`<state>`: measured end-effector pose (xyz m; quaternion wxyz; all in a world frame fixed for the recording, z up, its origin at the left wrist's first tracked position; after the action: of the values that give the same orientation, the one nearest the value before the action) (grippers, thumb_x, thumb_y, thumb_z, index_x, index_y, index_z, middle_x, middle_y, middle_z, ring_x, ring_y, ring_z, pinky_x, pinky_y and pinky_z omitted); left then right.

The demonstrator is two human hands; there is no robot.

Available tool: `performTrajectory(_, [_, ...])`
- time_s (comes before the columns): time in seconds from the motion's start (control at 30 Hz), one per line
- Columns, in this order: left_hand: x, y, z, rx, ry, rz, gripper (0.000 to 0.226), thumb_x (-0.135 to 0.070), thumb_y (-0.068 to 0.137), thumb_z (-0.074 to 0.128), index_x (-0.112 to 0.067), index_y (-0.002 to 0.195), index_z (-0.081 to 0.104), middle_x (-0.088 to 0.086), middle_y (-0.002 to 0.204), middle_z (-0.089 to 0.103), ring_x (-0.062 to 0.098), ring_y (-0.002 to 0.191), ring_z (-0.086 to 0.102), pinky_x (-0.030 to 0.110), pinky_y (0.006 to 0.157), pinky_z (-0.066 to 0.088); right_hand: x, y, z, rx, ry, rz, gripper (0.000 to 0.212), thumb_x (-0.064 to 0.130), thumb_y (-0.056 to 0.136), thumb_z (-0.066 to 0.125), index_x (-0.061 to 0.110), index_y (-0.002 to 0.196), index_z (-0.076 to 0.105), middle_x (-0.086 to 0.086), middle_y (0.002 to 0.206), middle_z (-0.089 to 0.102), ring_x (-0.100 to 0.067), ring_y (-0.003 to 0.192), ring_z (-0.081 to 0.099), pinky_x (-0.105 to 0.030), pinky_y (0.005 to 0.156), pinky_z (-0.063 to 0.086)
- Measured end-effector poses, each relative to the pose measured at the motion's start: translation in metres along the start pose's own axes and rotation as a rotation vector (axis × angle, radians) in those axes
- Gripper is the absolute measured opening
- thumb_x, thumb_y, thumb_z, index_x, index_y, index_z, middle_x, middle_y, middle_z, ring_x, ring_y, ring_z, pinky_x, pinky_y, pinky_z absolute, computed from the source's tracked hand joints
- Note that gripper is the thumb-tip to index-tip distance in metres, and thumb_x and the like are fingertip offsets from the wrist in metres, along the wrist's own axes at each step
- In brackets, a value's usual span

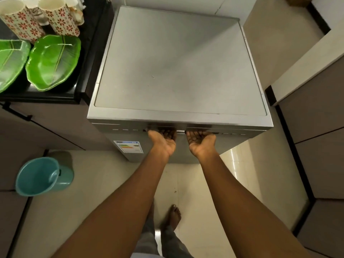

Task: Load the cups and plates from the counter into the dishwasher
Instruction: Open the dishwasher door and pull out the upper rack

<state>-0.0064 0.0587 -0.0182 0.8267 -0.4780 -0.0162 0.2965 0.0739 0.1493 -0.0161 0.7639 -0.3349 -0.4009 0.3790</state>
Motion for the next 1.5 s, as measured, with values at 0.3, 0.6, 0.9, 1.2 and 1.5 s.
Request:
performTrajectory(0.3, [0.003, -0.01, -0.002, 0.064, 0.075, 0.094, 0.053, -0.047, 0.099, 0.021, -0.011, 0.106, 0.06, 0.011, 0.094, 0.061, 0.022, 0.086, 0.059, 0.032, 0.092, 0.048, -0.001, -0.002, 0.001, -0.001, -0.048, -0.032, 0.034, 0.013, 0.095, 0.031, 0.01, 0.072, 0.056, -0.009, 0.072, 0.058, -0.022, 0.068, 0.059, -0.033, 0.08, 0.054])
performTrajectory(0.6, [0.052, -0.06, -0.092, 0.043, 0.095, 0.092, 0.059, -0.052, 0.1, 0.027, -0.011, 0.128, 0.058, 0.014, 0.12, 0.064, 0.025, 0.113, 0.059, 0.034, 0.105, 0.044, -0.035, -0.041, -0.081, -0.168, 0.052, 0.066, 0.036, 0.029, 0.1, 0.032, 0.011, 0.118, 0.058, -0.005, 0.098, 0.058, -0.024, 0.118, 0.053, -0.033, 0.109, 0.039])
performTrajectory(0.9, [0.067, -0.132, -0.187, -0.025, 1.006, -0.024, 0.028, -0.025, 0.099, 0.041, -0.009, 0.099, 0.065, 0.01, 0.1, 0.07, 0.023, 0.085, 0.064, 0.029, 0.07, 0.048, -0.065, -0.073, -0.172, -0.122, -0.064, 0.022, 0.031, 0.022, 0.099, 0.036, 0.015, 0.089, 0.064, -0.005, 0.084, 0.064, -0.019, 0.076, 0.061, -0.03, 0.091, 0.05])
performTrajectory(1.2, [0.041, -0.123, -0.17, 0.22, 1.87, 0.988, 0.037, -0.028, 0.097, 0.046, -0.01, 0.128, 0.055, 0.008, 0.129, 0.059, 0.023, 0.123, 0.051, 0.037, 0.103, 0.041, -0.065, -0.131, -0.219, -0.217, -1.185, -0.881, 0.022, 0.024, 0.093, 0.05, 0.02, 0.071, 0.051, 0.002, 0.075, 0.056, -0.018, 0.072, 0.053, -0.039, 0.07, 0.048])
performTrajectory(1.5, [0.047, -0.078, -0.189, 0.136, 2.284, 1.009, 0.05, -0.035, 0.104, 0.024, -0.012, 0.148, 0.033, 0.003, 0.154, 0.034, 0.02, 0.146, 0.021, 0.037, 0.119, 0.013, -0.062, -0.072, -0.194, 0.19, -2.094, -1.182, 0.045, 0.034, 0.104, 0.028, 0.017, 0.143, 0.041, -0.003, 0.148, 0.042, -0.022, 0.143, 0.027, -0.038, 0.116, 0.02])
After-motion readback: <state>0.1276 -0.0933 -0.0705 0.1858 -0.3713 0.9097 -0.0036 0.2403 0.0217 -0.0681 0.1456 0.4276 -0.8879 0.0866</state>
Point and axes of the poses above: each hand's wrist, its own y-axis towards the middle knuckle, its own z-axis out of the palm, x = y × z, the point moved 1 cm from there along y, towards the middle knuckle
